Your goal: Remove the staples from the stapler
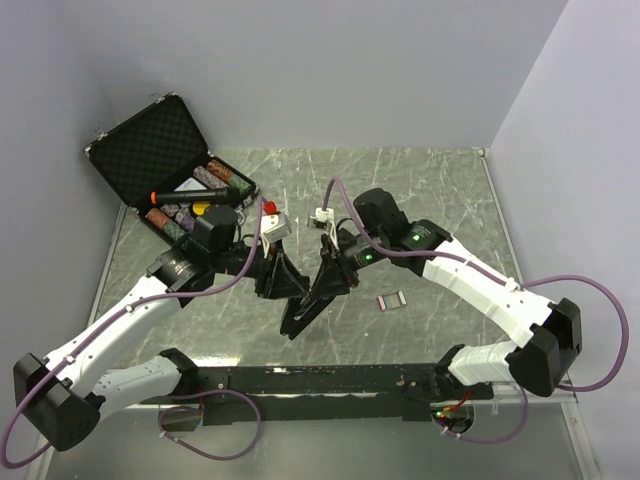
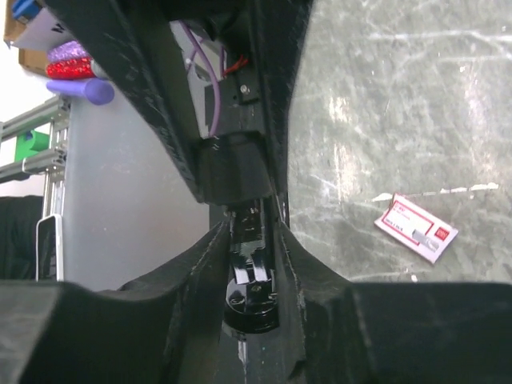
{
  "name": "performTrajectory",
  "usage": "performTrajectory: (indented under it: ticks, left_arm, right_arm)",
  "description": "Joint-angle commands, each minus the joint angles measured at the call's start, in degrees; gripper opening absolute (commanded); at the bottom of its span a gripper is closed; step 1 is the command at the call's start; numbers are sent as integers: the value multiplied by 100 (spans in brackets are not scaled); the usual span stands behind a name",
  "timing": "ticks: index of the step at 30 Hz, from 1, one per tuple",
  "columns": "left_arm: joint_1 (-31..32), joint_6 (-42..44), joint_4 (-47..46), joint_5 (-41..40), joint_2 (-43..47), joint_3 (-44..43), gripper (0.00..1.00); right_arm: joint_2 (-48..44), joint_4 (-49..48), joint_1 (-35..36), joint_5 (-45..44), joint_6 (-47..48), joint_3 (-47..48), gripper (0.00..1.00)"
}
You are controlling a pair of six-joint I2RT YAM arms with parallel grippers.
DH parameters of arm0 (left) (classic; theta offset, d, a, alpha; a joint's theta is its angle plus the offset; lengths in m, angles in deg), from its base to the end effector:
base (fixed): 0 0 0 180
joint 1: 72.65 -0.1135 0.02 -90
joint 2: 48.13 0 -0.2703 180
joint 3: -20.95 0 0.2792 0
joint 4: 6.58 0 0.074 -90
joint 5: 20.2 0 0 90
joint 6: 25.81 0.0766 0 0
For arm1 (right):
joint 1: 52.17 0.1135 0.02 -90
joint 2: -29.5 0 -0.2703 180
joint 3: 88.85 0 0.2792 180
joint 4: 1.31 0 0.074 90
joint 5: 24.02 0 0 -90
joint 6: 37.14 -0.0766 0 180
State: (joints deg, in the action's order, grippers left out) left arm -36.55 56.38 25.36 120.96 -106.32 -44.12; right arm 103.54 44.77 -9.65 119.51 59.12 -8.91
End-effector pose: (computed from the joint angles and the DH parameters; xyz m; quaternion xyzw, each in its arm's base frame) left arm 0.1792 -0.2045 0.3250 0.4107 0.6813 -0.5189 0.3129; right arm 0.1903 0.2581 0.3250 -0.5072 0.6592 0.5052 0.2303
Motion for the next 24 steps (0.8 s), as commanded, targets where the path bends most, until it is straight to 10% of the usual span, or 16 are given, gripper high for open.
performTrajectory:
  ticks: [1,16,24]
  left_arm:
    - [12,-36,-441,105,150,-376,1]
    - [20,-940,-1732,-1299,835,36,1]
    - [12,-1328,-2313,-1837,1275,239,1]
  right_arm:
    - [-276,-71,63,-36,121,-117,34]
    - [-276,-897,72,-414,-450,-688,16]
    - [-144,-1363,72,-318,-784,-917,27]
